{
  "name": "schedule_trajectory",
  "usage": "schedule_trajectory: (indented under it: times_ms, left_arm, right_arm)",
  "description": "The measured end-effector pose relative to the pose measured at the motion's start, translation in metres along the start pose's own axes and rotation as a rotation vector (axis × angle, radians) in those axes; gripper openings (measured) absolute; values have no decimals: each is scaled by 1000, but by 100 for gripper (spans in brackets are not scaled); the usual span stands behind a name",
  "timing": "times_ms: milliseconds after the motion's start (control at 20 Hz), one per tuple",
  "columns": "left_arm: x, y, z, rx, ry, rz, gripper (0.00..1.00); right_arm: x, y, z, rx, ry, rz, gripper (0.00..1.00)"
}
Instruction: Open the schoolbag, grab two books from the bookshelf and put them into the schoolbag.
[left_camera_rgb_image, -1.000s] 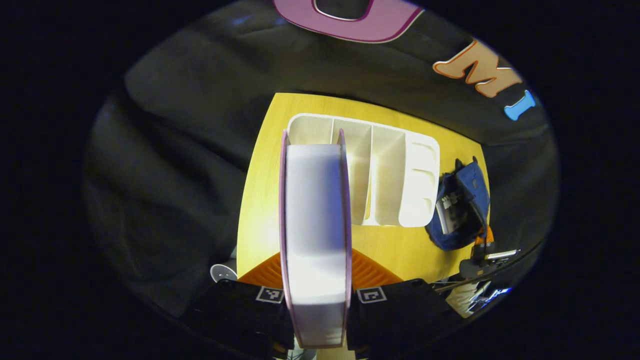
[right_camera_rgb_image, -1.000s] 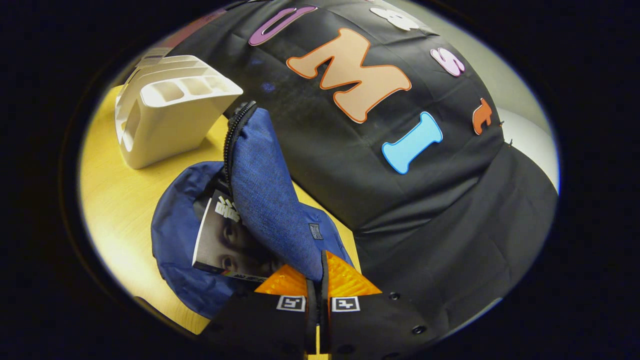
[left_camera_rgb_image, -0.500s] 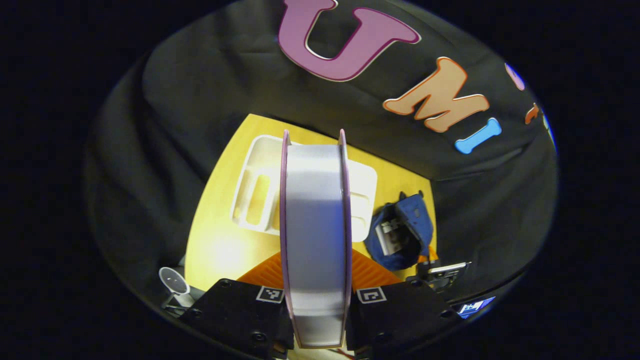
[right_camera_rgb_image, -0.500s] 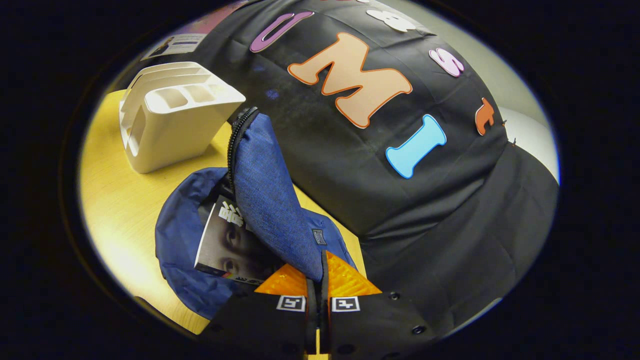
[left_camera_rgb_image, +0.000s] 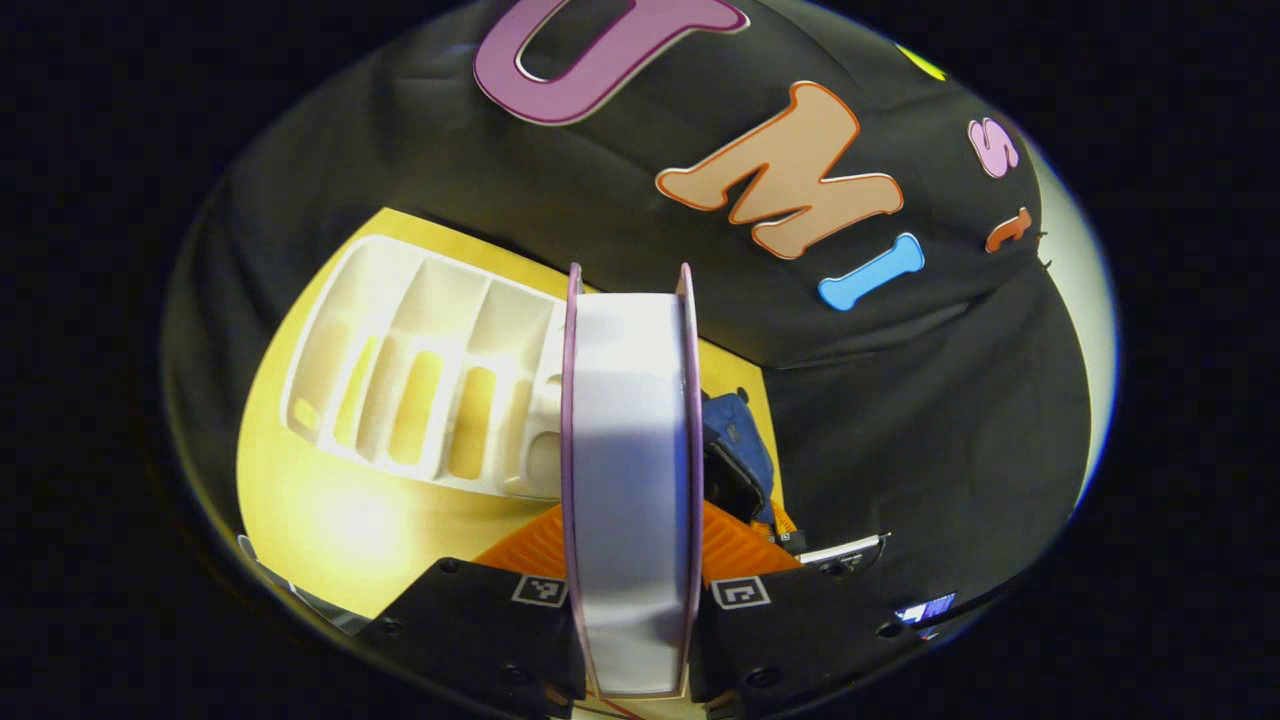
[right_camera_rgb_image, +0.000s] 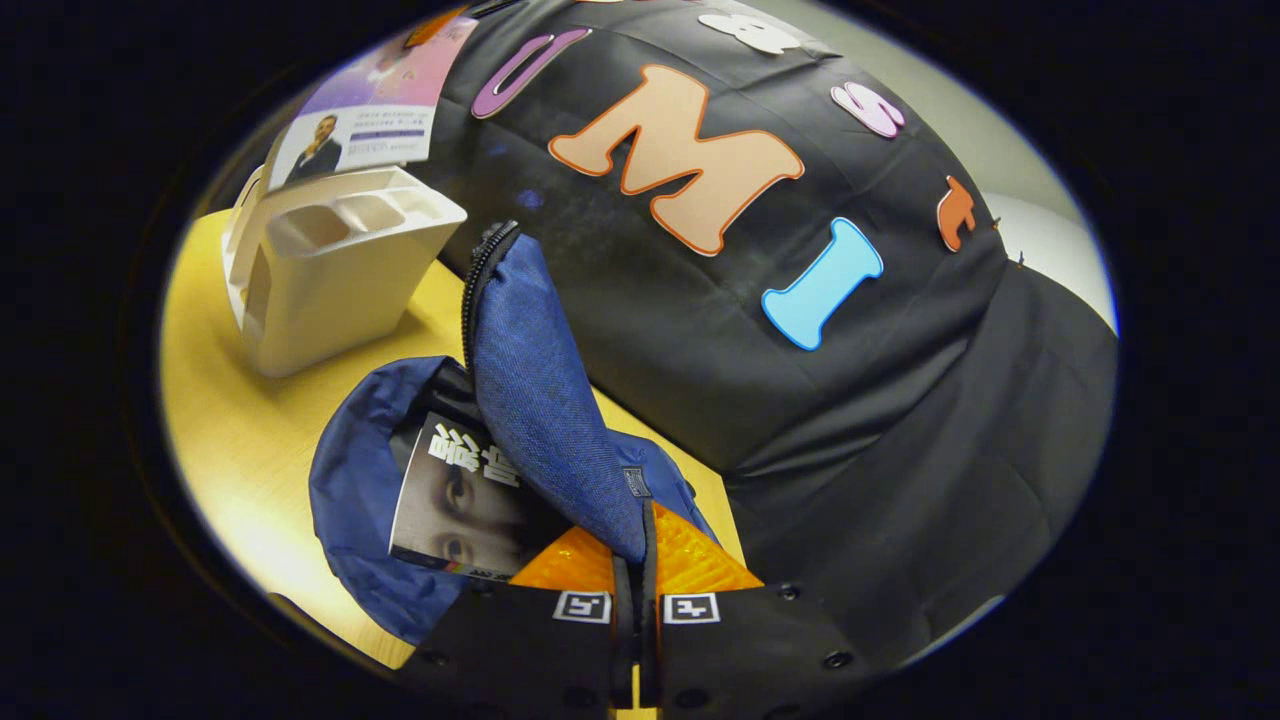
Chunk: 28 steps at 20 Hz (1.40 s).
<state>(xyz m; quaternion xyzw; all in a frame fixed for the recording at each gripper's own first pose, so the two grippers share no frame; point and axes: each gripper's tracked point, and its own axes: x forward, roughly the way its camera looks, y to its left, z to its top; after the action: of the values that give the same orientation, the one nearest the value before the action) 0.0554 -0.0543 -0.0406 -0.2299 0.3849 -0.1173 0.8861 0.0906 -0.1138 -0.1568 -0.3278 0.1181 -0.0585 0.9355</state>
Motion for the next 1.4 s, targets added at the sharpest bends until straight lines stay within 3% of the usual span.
schedule_trajectory:
  times_ms: [250, 800, 1050, 1400]
  left_arm:
    - [58, -34, -46, -68, 42, -126, 37]
    - [162, -51, -89, -95, -28, -267, 37]
    - [211, -56, -115, -134, -18, -276, 38]
    - [268, -71, -128, -306, 29, -364, 36]
  right_arm:
    - [1, -8, 2, 27, 1, -7, 3]
    - [-1, -14, 3, 98, -7, 24, 3]
    - [1, -17, 6, 146, -15, 30, 3]
    - [-4, -5, 11, 162, -47, 75, 3]
